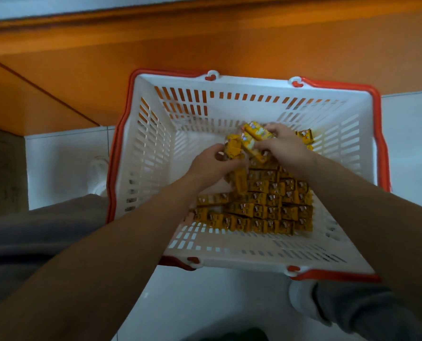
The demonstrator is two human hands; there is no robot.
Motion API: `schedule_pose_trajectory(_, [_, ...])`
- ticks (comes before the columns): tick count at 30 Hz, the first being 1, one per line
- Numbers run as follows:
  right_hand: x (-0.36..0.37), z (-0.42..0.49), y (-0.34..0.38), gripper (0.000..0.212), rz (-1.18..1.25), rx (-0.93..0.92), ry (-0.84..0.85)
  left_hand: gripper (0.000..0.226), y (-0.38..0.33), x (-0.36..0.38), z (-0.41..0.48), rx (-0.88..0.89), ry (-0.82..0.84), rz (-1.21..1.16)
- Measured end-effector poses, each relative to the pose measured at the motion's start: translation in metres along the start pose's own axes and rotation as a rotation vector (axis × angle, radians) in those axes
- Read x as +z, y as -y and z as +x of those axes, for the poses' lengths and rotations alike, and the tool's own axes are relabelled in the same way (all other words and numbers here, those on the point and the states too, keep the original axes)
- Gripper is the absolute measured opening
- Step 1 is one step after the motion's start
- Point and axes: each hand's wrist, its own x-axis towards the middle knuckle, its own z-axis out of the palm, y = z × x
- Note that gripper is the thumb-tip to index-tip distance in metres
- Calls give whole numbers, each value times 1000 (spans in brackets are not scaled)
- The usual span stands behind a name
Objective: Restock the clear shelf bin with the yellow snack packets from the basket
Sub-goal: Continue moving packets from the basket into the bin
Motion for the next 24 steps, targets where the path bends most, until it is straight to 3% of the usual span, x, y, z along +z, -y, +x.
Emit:
schedule_pose_trajectory(4, [4, -34, 18, 56, 336, 89, 126, 21, -38, -14, -23, -50, -68, -187])
schedule_pose_trajectory(9, [9, -84, 63, 47, 374, 10, 135, 40, -95, -30, -69, -88, -185, -358])
schedule_pose_trajectory(13, [-7, -133, 114, 42, 374, -128, 202, 26, -154, -48, -116, 29, -250, -418])
schedule_pose_trajectory(17, [-30, -187, 163, 40, 399, -289, 195, 15, -214, -64, -165, 267, -231, -402])
schedule_pose_trajectory(21, [-46, -230, 191, 42, 434, -408, 189, 51, -252, -75, -201, 363, -223, -328])
schedule_pose_trajectory(24, [-51, -248, 203, 46, 389, -455, 160, 52, -265, -81, -212, 352, -200, -269])
